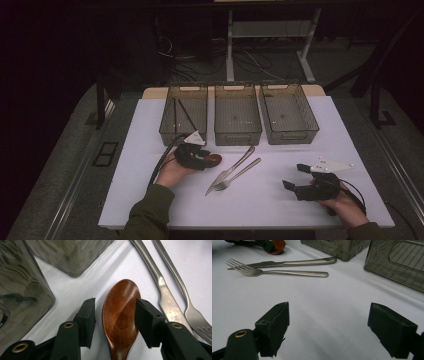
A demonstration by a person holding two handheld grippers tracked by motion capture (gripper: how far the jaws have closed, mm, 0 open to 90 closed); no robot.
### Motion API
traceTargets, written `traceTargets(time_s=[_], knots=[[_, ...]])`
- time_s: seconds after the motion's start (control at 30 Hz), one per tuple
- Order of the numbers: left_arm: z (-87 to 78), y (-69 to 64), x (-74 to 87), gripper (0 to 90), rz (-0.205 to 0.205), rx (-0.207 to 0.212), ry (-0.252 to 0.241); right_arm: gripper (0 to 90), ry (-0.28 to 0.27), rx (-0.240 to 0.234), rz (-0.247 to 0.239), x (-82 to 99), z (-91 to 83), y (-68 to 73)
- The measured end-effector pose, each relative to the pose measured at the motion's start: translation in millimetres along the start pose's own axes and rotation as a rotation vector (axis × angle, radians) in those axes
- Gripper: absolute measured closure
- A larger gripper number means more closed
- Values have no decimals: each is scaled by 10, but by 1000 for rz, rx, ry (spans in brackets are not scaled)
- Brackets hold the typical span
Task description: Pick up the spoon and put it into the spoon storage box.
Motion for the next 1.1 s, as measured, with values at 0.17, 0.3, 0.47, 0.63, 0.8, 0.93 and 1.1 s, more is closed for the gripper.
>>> traceTargets(time_s=[0.17,0.3,0.47,0.63,0.8,0.93,1.1], knots=[[0,-22,2,551,14,12,6,168,3,0,-5,4,5,3],[-1,-51,4,582,34,23,18,168,2,-4,-5,1,5,9],[1,-79,4,622,54,33,31,167,2,-5,-5,1,3,11],[-4,-100,8,640,50,43,33,167,2,-6,-7,2,2,10],[-21,-111,23,657,56,44,49,168,3,-6,-5,3,-1,9],[-28,-113,28,682,66,51,54,168,3,-7,-6,3,-1,10],[-34,-135,35,724,80,59,70,168,5,-5,-7,5,2,9]])
Point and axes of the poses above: each handheld gripper's, and its own axes: z roughly forward along the jaws, x roughly out of its underside, y roughly to its left, the point moved 9 cm from there along z, roughly forward along the jaws, and after that the axes turned 2 degrees about -y, right-handed, at the moved point
